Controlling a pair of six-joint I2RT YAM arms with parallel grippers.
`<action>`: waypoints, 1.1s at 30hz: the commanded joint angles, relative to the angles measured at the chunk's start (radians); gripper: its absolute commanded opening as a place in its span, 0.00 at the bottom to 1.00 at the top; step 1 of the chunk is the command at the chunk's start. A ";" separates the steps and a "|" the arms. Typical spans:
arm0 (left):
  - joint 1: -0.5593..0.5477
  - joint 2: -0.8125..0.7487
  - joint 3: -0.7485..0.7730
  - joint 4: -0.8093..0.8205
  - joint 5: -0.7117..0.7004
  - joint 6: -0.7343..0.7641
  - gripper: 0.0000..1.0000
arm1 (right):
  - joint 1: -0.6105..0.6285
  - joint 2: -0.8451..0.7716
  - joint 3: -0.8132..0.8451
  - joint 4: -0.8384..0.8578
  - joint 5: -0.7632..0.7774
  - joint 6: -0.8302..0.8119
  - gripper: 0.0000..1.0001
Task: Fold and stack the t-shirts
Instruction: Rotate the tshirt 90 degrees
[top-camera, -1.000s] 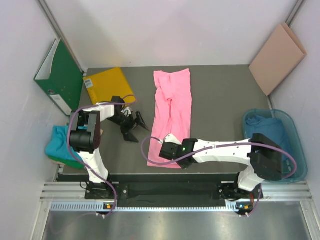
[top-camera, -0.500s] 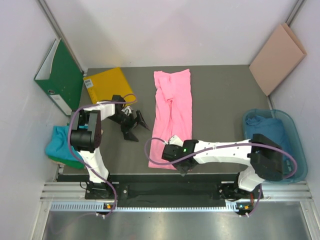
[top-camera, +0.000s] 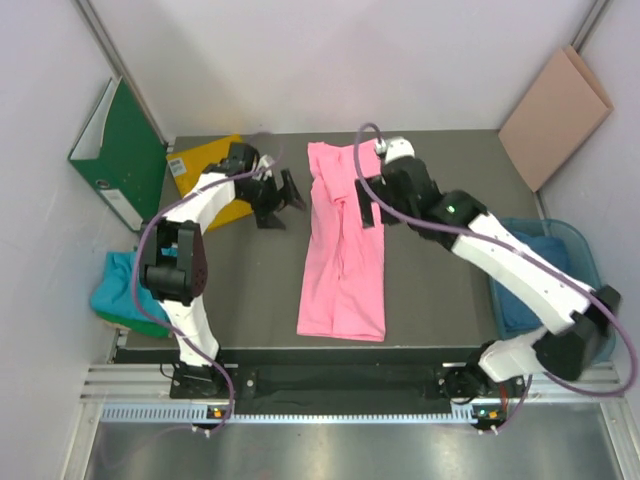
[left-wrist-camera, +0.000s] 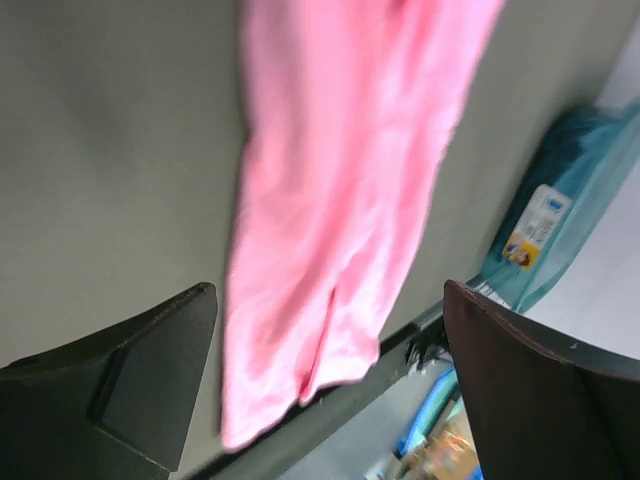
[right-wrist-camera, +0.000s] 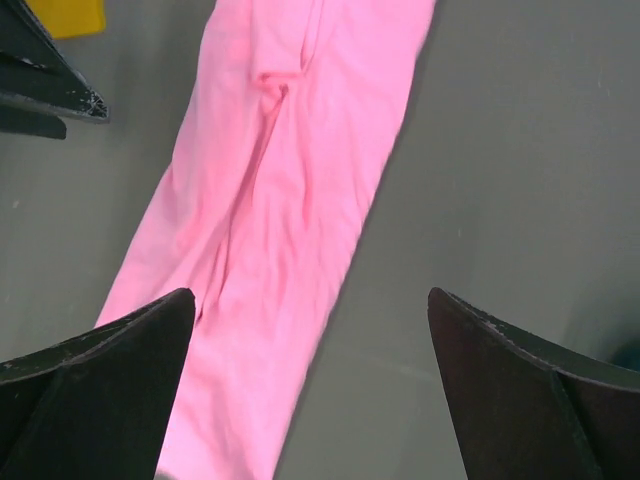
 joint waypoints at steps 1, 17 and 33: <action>-0.045 0.076 0.183 0.142 -0.007 -0.044 0.99 | -0.105 0.237 0.138 0.083 -0.125 -0.118 1.00; -0.091 0.442 0.636 0.233 -0.001 -0.179 0.95 | -0.386 0.673 0.327 0.412 -0.633 0.121 0.54; -0.089 0.482 0.529 0.193 -0.038 -0.155 0.93 | -0.387 0.994 0.591 0.455 -0.782 0.294 0.47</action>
